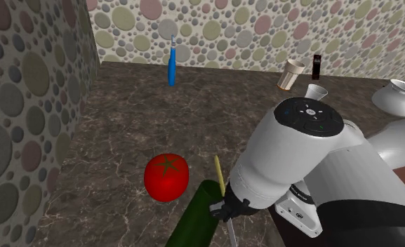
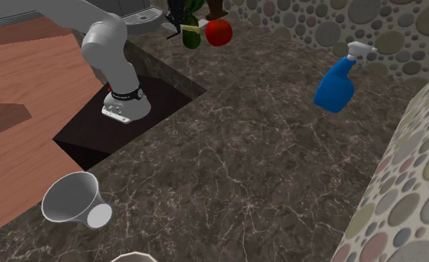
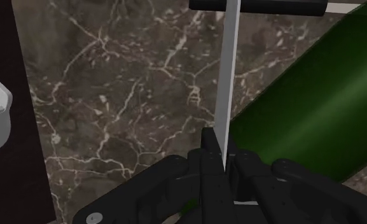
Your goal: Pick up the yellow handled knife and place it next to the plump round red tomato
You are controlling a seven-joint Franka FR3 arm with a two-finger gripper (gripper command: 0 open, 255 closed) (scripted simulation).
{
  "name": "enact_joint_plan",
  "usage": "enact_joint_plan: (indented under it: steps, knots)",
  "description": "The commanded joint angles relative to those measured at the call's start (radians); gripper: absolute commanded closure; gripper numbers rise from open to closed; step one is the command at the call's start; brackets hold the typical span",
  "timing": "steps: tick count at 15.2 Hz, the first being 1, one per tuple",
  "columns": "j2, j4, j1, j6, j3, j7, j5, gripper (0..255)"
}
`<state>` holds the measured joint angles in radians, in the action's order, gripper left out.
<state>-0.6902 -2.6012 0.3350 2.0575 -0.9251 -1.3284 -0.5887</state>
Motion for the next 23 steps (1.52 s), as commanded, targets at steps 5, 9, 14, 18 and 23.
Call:
enact_joint_plan:
  steps: [5, 9, 14, 18, 23]
  knots:
    - [0.032, -0.021, -0.023, 0.036, -0.053, 0.006, -0.025, 255]
    - [-0.097, -0.089, 0.083, 0.023, 0.119, 0.124, -0.089, 0]
    - [-0.240, -0.171, 0.165, 0.017, 0.296, 0.256, -0.146, 0]
    - [-0.198, -0.194, 0.166, 0.085, 0.254, 0.266, -0.182, 0]
    - [-0.166, -0.206, 0.166, 0.132, 0.226, 0.274, -0.206, 0]
